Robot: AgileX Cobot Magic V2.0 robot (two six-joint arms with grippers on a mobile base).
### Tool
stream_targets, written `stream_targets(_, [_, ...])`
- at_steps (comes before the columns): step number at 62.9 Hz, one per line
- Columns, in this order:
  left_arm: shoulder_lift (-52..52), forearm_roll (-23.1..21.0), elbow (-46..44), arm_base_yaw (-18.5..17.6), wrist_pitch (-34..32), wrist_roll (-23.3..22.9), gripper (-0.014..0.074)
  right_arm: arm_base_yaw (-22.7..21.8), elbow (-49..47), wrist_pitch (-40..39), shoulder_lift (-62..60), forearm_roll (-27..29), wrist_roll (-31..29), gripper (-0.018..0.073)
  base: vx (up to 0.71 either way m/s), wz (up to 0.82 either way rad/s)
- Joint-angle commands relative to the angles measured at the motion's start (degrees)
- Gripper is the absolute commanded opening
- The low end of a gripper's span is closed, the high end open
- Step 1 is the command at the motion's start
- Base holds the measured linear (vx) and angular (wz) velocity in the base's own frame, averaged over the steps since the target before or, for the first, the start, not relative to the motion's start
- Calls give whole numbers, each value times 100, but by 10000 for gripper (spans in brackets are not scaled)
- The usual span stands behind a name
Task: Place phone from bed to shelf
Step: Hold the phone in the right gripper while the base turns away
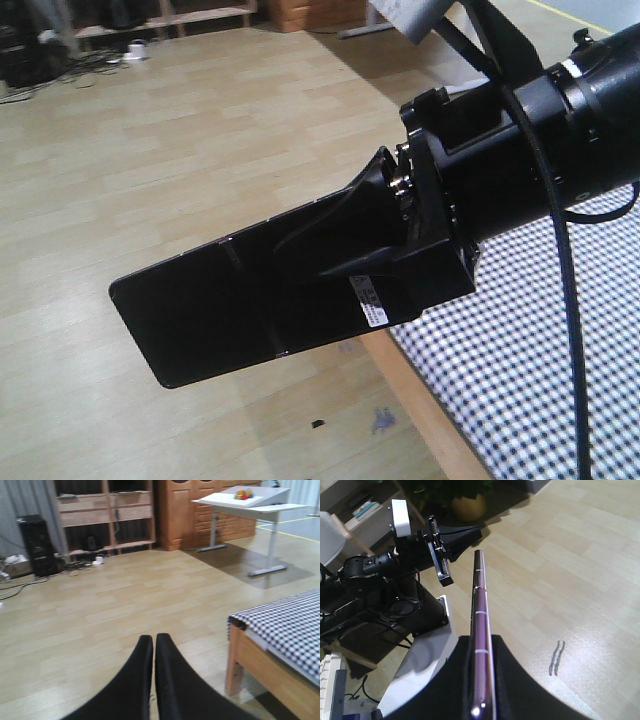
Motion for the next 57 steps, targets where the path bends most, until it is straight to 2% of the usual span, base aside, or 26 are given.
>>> stream_targets(1, [-32, -54, 37, 4, -431, 0, 1, -8, -147, 165, -174, 398, 9, -2, -5, 50])
stream_targets(26, [-32, -54, 37, 4, -431, 0, 1, -8, -147, 165, -174, 398, 9, -2, -3, 43])
stream_targets(57, [-32, -54, 37, 4, -431, 0, 1, -8, -147, 165, -174, 398, 9, -2, 5, 22])
